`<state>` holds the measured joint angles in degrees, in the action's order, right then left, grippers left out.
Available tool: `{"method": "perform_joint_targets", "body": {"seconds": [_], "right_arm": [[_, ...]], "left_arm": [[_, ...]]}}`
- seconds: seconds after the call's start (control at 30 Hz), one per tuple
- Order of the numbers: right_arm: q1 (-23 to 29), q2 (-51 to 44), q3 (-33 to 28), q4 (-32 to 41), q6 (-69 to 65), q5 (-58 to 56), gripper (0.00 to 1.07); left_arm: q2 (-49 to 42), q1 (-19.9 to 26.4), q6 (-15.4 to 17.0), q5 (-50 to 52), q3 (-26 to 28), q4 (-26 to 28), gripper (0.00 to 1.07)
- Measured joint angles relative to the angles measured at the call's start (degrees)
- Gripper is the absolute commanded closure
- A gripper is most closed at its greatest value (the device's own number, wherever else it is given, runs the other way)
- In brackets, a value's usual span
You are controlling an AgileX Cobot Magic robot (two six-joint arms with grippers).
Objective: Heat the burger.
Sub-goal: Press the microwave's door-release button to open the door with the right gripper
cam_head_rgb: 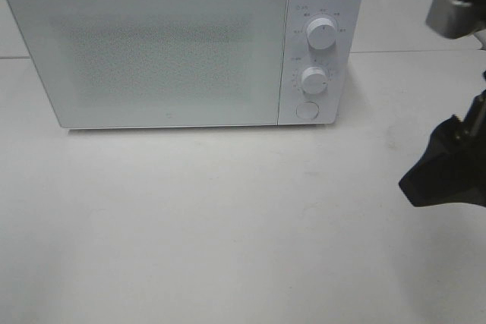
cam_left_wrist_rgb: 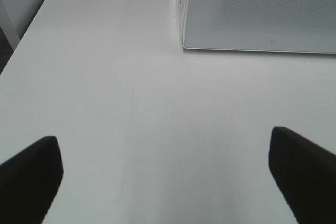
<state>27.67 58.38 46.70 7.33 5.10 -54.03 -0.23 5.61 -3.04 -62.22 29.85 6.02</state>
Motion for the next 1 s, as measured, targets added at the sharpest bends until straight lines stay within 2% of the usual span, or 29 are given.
{"method": "perform_joint_targets", "body": {"seconds": [0.17, 0.5, 0.7, 0.77, 1.0], "right_arm": [[0.00, -9.00, -3.55, -0.11, 0.00, -0.74, 0.32], [-1.32, -19.08, -9.40, -0.06, -0.63, -2.35, 0.32], [-10.31, -28.13, -12.26, -0.11, -1.09, -3.32, 0.32], [-11.29, -29.56, -12.55, -0.11, -1.09, -3.44, 0.32], [-16.16, -43.37, -15.36, -0.40, -1.09, -4.07, 0.32]], "left_arm": [[0.00, 0.00, 0.00, 0.00, 0.00, 0.00, 0.07], [0.00, 0.00, 0.00, 0.00, 0.00, 0.00, 0.07], [0.00, 0.00, 0.00, 0.00, 0.00, 0.00, 0.07], [0.00, 0.00, 0.00, 0.00, 0.00, 0.00, 0.07], [0.00, 0.00, 0.00, 0.00, 0.00, 0.00, 0.07]]}}
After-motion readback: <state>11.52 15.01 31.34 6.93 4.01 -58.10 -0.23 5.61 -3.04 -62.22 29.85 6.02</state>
